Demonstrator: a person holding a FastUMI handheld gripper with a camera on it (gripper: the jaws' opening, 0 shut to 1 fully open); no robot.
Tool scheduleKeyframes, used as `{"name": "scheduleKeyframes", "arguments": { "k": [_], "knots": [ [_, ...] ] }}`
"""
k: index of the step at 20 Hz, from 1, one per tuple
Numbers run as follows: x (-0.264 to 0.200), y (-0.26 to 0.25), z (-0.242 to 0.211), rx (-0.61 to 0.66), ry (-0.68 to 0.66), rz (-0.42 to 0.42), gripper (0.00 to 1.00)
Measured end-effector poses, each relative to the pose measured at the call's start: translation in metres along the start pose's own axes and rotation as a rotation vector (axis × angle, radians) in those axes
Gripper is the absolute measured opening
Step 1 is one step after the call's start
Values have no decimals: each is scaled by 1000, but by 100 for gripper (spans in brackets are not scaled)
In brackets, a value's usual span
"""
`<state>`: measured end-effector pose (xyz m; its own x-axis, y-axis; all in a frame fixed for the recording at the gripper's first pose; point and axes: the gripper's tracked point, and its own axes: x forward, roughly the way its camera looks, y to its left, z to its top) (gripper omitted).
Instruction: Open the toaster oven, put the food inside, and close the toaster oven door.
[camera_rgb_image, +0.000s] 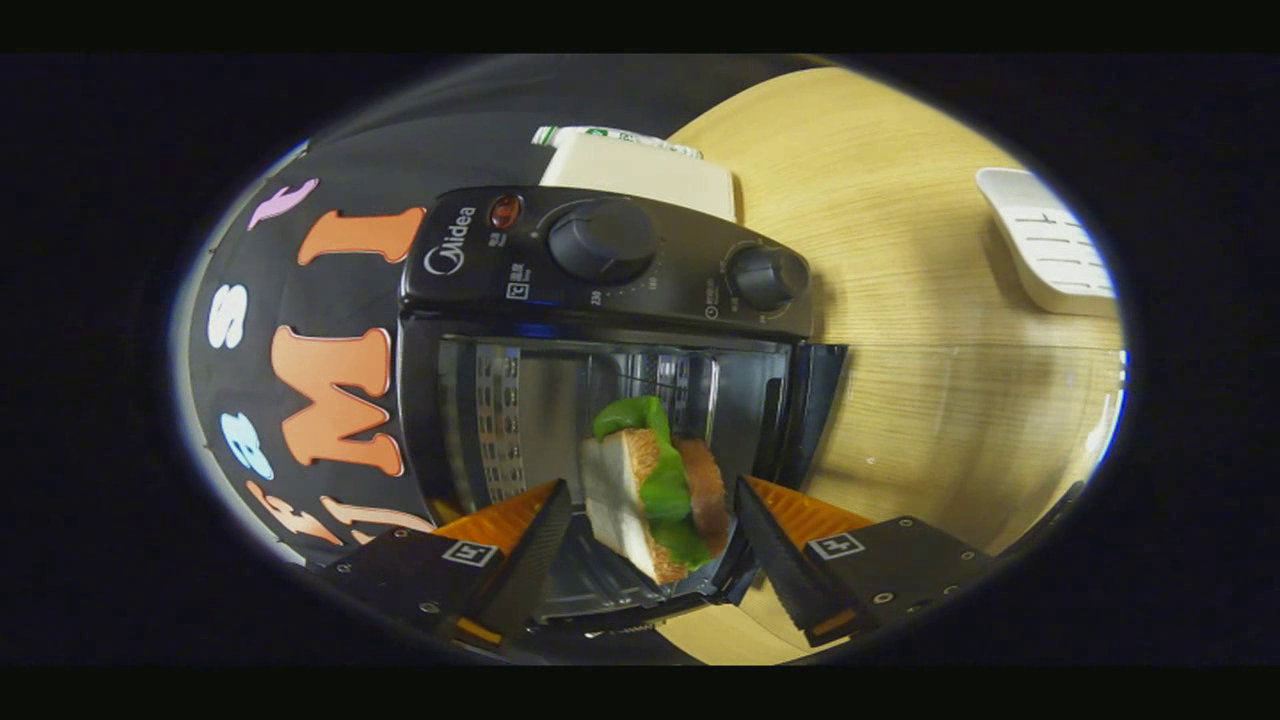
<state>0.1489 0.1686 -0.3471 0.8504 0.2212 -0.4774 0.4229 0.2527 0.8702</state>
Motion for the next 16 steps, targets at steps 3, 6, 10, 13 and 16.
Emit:
{"name": "scheduleKeyframes", "arguments": {
  "k": [3, 6, 10, 13, 16],
  "knots": [
    [-11, -5, -11, -53, 48, -12, 98],
    [-52, -21, -19, -201, 87, -47, 98],
    [-125, -34, -19, -487, 109, -76, 98],
    [-163, -44, -10, -694, 100, -118, 98],
    [-185, -72, -3, -899, 117, -175, 98]
  ]
}}
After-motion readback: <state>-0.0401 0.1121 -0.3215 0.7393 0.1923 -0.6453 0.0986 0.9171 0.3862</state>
